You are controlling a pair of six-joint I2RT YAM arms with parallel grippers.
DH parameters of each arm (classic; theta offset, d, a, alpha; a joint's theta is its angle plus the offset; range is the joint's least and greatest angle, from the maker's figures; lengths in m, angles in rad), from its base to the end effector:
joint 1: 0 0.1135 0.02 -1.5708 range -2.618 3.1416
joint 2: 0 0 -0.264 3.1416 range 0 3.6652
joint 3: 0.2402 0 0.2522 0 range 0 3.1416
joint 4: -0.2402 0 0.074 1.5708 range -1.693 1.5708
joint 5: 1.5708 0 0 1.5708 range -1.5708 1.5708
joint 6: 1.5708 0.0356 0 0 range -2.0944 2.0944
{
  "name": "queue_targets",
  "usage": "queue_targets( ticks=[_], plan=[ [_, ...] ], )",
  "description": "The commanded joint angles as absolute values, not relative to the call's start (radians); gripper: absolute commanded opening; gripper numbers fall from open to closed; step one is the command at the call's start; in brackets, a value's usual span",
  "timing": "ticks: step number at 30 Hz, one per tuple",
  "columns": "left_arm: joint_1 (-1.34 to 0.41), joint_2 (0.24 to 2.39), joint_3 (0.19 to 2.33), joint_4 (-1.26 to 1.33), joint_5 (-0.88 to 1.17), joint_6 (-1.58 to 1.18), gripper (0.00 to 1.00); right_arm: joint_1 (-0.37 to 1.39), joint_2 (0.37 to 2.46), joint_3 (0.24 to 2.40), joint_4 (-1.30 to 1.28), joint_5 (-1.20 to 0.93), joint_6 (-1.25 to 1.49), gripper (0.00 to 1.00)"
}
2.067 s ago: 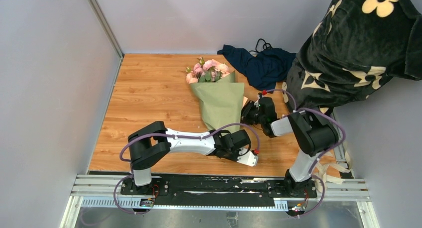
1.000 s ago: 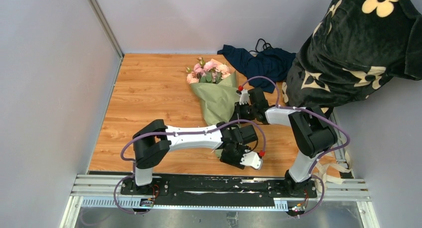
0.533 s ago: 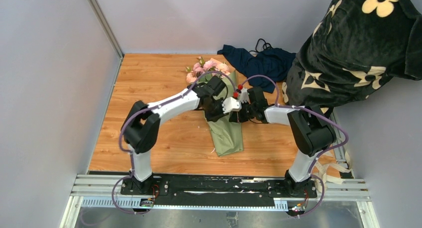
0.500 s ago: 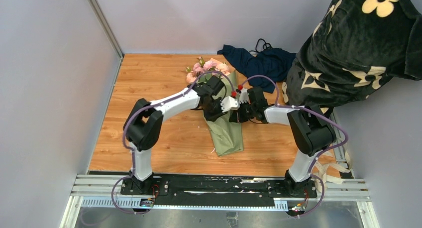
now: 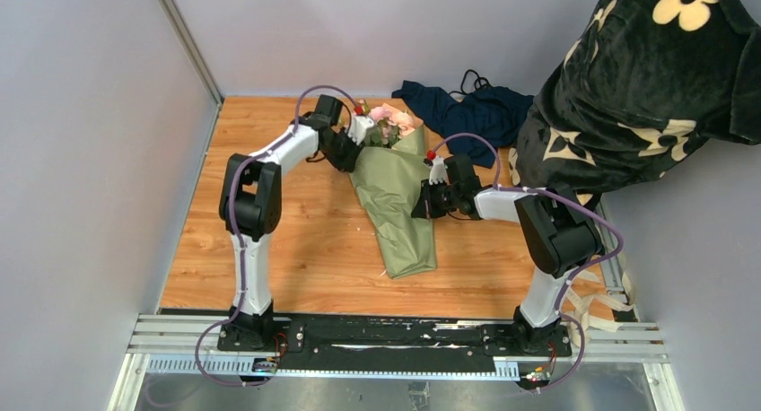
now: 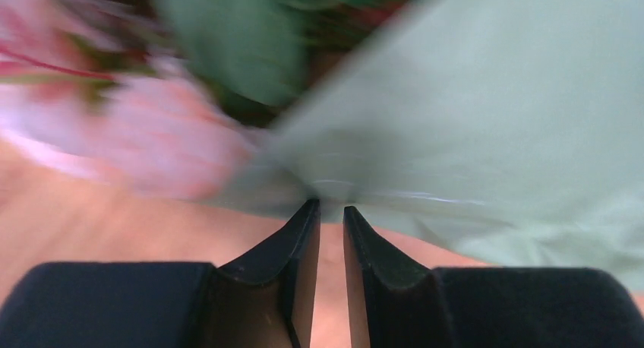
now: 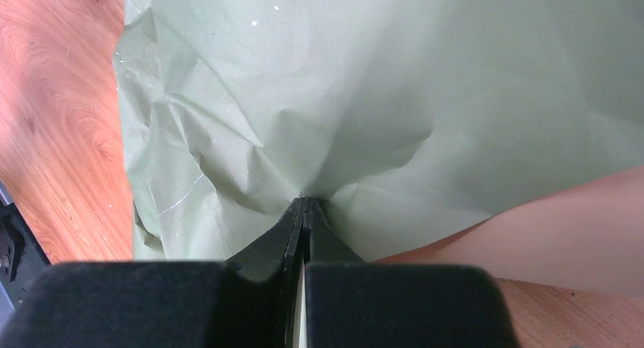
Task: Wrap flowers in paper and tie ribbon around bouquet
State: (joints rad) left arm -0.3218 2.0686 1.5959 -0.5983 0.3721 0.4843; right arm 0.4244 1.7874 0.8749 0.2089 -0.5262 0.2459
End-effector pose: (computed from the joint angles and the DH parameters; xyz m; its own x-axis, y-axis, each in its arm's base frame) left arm 0.4160 -0.1523 0.1933 -0.5227 0.6315 -0.5727 0.7947 0.6041 -0.0593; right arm 0.3152 0.1620 0.1465 -0.7435 -0.1049 -0.6605 -0.5403 0.6762 0.5008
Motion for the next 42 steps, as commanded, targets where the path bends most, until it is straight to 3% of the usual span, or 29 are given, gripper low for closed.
queue_targets(
  ticks=[1, 5, 7, 12, 18, 22, 32, 34, 37, 42],
  plan=[
    [-0.263, 2.235, 1.799, -0.577, 0.309, 0.389, 0.27, 0.416, 1.826, 0.882, 0.149, -0.489, 0.218, 0.00],
    [-0.207, 2.308, 1.982, -0.645, 0.255, 0.330, 0.28, 0.418, 1.824, 0.889, 0.144, -0.504, 0.224, 0.00],
    [-0.201, 2.264, 1.973, -0.659, 0.279, 0.333, 0.31, 0.421, 1.820, 0.892, 0.139, -0.499, 0.223, 0.00],
    [-0.202, 1.990, 1.675, -0.490, 0.436, 0.254, 0.49, 0.425, 1.811, 0.893, 0.132, -0.489, 0.219, 0.01],
    [-0.333, 1.766, 1.380, -0.376, 0.497, 0.252, 0.50, 0.429, 1.805, 0.904, 0.120, -0.476, 0.218, 0.03],
    [-0.451, 1.831, 1.362, -0.372, 0.404, 0.287, 0.49, 0.437, 1.763, 0.913, 0.103, -0.475, 0.215, 0.04],
    [-0.470, 2.138, 1.586, -0.478, 0.359, 0.199, 0.48, 0.460, 1.574, 0.858, 0.103, -0.535, 0.228, 0.06],
    [-0.473, 2.148, 1.583, -0.492, 0.347, 0.205, 0.48, 0.493, 1.471, 0.836, 0.077, -0.536, 0.193, 0.10],
    [-0.476, 2.145, 1.567, -0.488, 0.348, 0.210, 0.48, 0.627, 1.285, 0.801, 0.009, -0.490, 0.030, 0.24],
    [-0.485, 2.136, 1.571, -0.492, 0.342, 0.225, 0.48, 1.011, 1.063, 0.643, -0.017, -0.301, -0.588, 0.41]
  ],
)
